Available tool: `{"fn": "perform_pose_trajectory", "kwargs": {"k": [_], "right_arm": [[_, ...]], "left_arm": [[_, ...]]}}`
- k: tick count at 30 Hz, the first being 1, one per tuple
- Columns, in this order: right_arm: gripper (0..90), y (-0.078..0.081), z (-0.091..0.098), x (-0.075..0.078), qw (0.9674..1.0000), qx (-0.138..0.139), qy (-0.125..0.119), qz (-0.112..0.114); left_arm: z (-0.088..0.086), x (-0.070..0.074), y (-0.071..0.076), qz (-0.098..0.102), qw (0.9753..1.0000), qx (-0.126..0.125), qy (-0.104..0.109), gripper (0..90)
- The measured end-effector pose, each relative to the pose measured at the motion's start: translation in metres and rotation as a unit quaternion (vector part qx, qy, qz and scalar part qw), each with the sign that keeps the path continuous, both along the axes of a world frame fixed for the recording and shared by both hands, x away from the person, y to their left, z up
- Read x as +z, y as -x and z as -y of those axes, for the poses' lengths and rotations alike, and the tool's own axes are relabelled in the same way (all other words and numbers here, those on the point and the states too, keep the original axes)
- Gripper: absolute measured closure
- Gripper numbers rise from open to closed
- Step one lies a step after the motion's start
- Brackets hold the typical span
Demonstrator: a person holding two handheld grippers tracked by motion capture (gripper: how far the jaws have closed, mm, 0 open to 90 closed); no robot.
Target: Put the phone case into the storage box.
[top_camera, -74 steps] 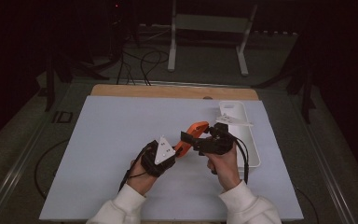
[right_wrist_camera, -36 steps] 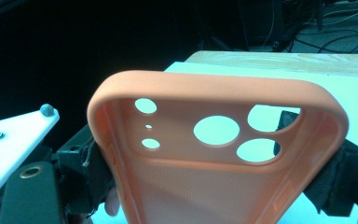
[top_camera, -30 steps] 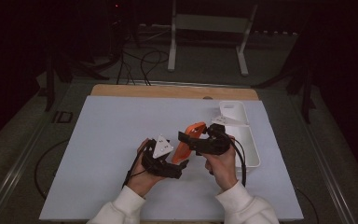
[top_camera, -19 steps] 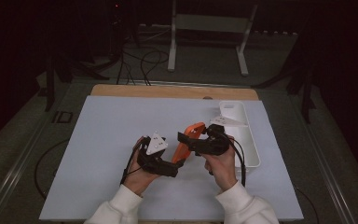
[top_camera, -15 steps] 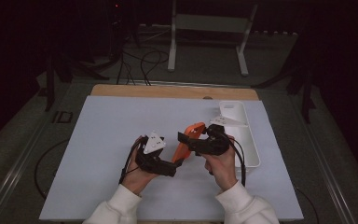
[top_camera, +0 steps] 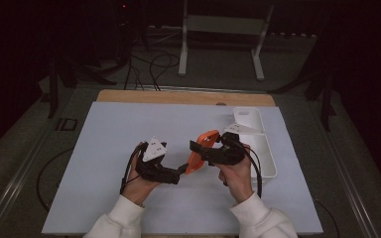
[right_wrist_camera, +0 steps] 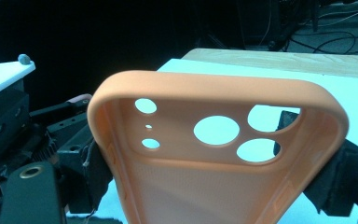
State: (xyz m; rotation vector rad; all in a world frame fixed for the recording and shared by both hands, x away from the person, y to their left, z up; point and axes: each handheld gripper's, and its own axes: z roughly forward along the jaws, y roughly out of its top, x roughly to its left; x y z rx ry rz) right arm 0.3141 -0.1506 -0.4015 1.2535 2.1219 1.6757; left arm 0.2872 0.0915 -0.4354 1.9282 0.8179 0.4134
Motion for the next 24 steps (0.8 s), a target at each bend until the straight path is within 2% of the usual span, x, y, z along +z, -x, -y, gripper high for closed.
{"fn": "perform_pose_trajectory", "kwargs": {"k": [15, 24], "right_arm": [[16.1, 0.0, 0.001, -0.003, 1.0, -0.002, 0.005, -0.001], [16.1, 0.001, 0.001, -0.003, 1.0, -0.003, 0.007, -0.001]], "left_arm": [[-0.029, -0.002, 0.0, 0.013, 0.9996, 0.027, 0.001, 1.4], [-0.05, -0.008, 0.001, 0.021, 0.9986, 0.048, 0.0, 0.8]]}}
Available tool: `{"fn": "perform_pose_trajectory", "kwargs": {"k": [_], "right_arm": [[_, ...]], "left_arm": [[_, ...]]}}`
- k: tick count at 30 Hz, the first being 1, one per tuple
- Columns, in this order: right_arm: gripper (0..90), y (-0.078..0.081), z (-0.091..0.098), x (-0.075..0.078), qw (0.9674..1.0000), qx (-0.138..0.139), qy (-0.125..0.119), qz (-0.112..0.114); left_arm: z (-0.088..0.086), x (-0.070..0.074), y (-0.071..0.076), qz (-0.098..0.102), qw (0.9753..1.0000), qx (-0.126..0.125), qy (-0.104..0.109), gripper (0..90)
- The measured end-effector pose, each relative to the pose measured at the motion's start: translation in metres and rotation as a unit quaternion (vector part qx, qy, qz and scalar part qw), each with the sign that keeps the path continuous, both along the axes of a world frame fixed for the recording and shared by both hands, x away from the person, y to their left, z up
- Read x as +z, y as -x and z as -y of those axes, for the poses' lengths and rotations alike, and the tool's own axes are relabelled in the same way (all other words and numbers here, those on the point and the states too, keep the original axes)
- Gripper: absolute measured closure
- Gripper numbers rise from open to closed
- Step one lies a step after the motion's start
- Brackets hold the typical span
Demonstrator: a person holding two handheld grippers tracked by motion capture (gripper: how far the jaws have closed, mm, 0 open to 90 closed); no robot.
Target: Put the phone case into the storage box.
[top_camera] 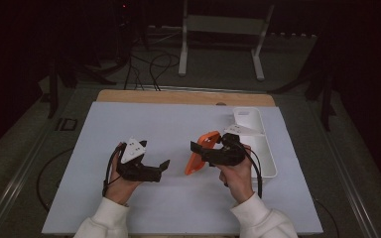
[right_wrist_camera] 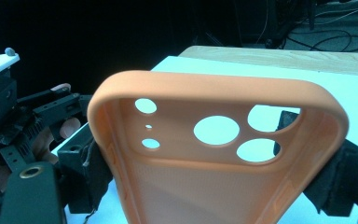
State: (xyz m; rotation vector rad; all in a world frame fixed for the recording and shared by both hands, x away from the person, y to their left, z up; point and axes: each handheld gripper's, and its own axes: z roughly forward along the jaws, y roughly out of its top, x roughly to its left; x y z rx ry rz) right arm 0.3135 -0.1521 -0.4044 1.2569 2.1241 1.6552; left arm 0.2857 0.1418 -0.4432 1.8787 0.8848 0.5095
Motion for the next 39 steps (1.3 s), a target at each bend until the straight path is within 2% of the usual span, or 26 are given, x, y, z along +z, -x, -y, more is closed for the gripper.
{"fn": "perform_pose_trajectory", "kwargs": {"k": [11, 21, 28, 29, 33, 39], "right_arm": [[16.1, 0.001, -0.001, 0.0, 1.0, 0.001, 0.004, 0.0], [16.1, 0.001, -0.002, 0.0, 1.0, 0.0, 0.006, 0.002], [16.1, 0.0, -0.003, 0.0, 1.0, 0.0, 0.008, 0.003], [16.1, 0.0, -0.003, 0.0, 1.0, 0.0, 0.008, 0.003], [16.1, 0.0, -0.004, 0.001, 0.9999, 0.0, 0.009, 0.005], [16.1, 0.0, -0.005, 0.004, 0.9999, 0.0, 0.011, 0.008]], "left_arm": [[-0.029, -0.009, 0.005, -0.001, 0.9997, 0.022, 0.005, 0.7], [-0.056, -0.021, 0.015, -0.002, 0.9991, 0.04, 0.013, 0.6], [-0.066, -0.028, 0.024, 0.003, 0.999, 0.045, 0.001, 0.5], [-0.071, -0.032, 0.031, 0.01, 0.9986, 0.052, -0.004, 0.5], [-0.078, -0.039, 0.039, 0.017, 0.9978, 0.063, -0.013, 0.5], [-0.089, -0.047, 0.047, 0.022, 0.9967, 0.077, -0.01, 0.5]]}}
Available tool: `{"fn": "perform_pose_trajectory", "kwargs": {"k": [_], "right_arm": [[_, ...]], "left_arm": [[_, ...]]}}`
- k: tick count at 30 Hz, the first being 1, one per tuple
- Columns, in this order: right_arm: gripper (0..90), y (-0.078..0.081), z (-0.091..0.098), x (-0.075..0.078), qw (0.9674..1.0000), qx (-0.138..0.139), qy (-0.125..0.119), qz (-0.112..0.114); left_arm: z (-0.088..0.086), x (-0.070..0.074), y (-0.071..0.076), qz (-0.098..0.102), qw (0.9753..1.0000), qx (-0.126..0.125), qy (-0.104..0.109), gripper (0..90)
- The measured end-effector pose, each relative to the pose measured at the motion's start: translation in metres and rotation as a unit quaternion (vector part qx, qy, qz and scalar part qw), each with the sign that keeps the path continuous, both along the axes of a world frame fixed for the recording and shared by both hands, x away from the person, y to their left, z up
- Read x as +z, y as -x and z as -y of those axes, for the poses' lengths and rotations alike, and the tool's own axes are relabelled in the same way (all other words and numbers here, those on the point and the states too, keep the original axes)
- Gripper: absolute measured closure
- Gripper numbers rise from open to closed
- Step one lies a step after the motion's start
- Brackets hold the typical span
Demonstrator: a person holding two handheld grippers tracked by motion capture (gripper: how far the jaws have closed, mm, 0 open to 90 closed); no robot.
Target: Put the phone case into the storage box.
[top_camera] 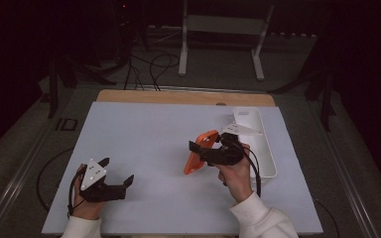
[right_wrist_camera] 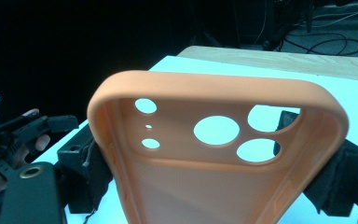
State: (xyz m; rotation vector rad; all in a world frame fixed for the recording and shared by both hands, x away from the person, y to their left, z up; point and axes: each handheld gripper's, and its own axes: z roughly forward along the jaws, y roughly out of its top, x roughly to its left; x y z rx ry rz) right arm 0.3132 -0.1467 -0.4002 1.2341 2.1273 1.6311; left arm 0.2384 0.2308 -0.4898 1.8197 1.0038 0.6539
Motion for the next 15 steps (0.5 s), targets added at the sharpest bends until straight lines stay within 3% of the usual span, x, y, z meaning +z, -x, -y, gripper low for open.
{"fn": "perform_pose_trajectory", "kwargs": {"k": [5, 15], "right_arm": [[16.1, 0.0, -0.002, 0.003, 1.0, 0.001, -0.003, 0.005], [16.1, -0.002, -0.001, 0.003, 1.0, -0.006, -0.004, 0.005]], "left_arm": [[-0.009, -0.007, 0.008, 0.005, 0.9999, 0.014, 0.0, 0.5], [-0.012, -0.013, 0.014, 0.002, 0.9998, 0.016, -0.006, 0.5]]}}
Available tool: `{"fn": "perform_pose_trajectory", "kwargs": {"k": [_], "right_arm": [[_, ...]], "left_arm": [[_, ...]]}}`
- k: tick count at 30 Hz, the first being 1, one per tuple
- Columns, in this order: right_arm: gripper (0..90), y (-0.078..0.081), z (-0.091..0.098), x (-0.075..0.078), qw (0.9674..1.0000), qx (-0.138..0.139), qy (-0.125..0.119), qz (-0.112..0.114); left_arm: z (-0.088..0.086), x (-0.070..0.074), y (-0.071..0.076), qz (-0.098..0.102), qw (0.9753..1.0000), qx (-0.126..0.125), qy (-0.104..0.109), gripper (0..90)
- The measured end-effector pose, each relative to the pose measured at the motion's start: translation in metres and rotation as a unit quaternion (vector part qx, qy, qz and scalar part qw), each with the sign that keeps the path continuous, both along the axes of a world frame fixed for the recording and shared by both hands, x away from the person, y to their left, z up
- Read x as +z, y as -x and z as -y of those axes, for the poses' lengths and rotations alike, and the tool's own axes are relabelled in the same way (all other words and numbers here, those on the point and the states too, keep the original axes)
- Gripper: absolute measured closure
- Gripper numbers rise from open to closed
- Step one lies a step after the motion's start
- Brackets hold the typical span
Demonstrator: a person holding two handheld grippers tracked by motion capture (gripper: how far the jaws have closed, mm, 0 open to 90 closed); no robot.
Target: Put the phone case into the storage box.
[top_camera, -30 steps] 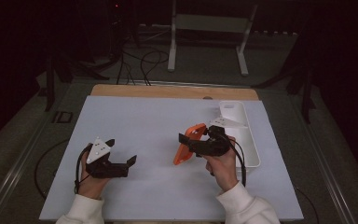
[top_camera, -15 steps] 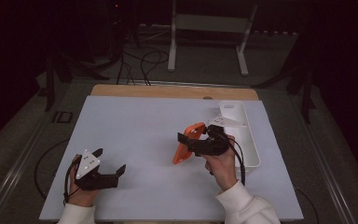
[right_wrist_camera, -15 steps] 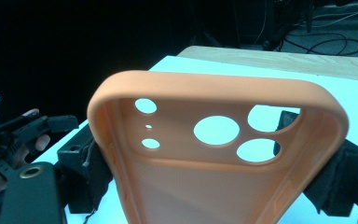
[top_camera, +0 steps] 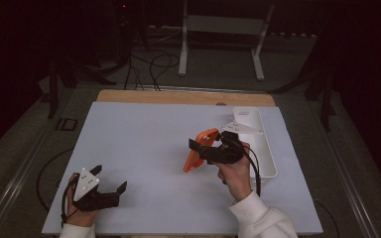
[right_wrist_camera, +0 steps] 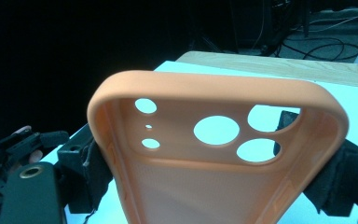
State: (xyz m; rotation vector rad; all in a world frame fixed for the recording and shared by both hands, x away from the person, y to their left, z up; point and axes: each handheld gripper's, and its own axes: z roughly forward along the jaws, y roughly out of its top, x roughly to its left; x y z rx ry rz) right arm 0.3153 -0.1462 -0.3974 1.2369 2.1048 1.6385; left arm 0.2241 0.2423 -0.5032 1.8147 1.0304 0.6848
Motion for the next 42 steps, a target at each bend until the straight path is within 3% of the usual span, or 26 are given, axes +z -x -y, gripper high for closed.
{"fn": "perform_pose_trajectory", "kwargs": {"k": [14, 42], "right_arm": [[16.1, -0.007, -0.001, 0.007, 0.9999, -0.01, 0.001, 0.007], [16.1, -0.032, 0.009, 0.025, 0.9983, -0.047, 0.02, 0.028]], "left_arm": [[0.0, -0.005, -0.002, -0.01, 0.9999, 0.004, 0.001, 0.5], [-0.002, -0.003, -0.001, -0.005, 0.9999, 0.011, 0.004, 0.5]]}}
